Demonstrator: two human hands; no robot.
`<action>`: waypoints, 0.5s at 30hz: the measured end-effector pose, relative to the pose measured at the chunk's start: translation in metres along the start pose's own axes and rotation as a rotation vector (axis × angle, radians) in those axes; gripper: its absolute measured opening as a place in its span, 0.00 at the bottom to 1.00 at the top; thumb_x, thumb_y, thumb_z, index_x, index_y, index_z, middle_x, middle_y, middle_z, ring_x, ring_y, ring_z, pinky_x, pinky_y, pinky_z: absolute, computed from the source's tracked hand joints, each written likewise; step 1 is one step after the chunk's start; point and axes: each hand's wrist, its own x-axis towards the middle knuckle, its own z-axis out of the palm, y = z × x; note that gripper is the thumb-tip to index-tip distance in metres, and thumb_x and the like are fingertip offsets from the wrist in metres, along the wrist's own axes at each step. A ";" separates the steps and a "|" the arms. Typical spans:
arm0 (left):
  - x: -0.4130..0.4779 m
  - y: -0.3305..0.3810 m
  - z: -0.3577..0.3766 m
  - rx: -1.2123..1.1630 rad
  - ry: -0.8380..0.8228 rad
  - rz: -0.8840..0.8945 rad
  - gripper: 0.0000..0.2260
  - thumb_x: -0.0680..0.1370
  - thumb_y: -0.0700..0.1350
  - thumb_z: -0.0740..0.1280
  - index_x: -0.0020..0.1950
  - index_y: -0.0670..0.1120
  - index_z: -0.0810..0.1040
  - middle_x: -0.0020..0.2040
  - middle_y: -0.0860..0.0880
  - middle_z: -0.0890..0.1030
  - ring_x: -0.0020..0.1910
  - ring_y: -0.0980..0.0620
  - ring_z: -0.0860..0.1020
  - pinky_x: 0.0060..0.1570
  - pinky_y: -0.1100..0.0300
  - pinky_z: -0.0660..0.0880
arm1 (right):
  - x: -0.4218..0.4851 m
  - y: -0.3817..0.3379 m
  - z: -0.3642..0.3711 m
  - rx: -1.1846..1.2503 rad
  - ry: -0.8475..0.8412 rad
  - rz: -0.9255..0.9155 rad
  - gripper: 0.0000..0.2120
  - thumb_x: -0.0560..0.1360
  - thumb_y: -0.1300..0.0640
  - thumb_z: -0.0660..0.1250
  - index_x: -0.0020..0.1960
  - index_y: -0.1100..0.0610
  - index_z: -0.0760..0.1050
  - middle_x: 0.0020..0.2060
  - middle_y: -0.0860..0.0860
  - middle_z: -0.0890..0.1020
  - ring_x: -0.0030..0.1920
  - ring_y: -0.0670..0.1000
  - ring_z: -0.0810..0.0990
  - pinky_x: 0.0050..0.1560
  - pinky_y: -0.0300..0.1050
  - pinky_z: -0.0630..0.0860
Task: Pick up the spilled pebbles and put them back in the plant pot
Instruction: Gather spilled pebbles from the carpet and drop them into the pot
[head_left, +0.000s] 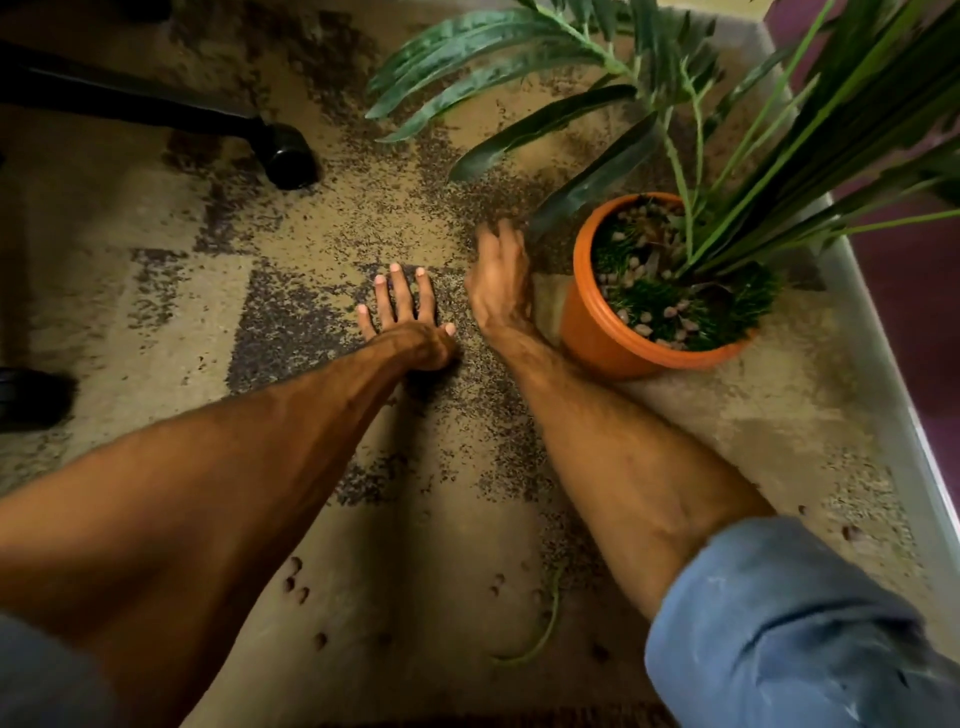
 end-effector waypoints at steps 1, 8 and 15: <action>-0.002 0.000 -0.002 0.000 -0.004 0.006 0.37 0.86 0.63 0.49 0.84 0.52 0.29 0.82 0.45 0.25 0.83 0.43 0.30 0.82 0.37 0.38 | -0.007 0.002 0.003 0.010 0.031 0.026 0.26 0.82 0.66 0.63 0.79 0.61 0.67 0.78 0.61 0.67 0.76 0.60 0.67 0.74 0.48 0.66; -0.020 -0.019 -0.007 -0.026 0.067 0.119 0.36 0.86 0.62 0.51 0.86 0.51 0.36 0.85 0.45 0.33 0.85 0.42 0.37 0.82 0.40 0.41 | -0.086 0.013 0.025 0.068 0.152 0.023 0.15 0.79 0.56 0.71 0.65 0.58 0.80 0.61 0.58 0.80 0.58 0.58 0.82 0.56 0.53 0.81; -0.089 -0.052 0.040 0.055 0.242 0.277 0.30 0.87 0.60 0.46 0.87 0.51 0.45 0.87 0.45 0.49 0.85 0.41 0.52 0.83 0.40 0.53 | -0.181 0.037 0.015 0.141 0.121 0.037 0.14 0.82 0.47 0.65 0.55 0.57 0.80 0.53 0.54 0.83 0.56 0.56 0.79 0.55 0.50 0.77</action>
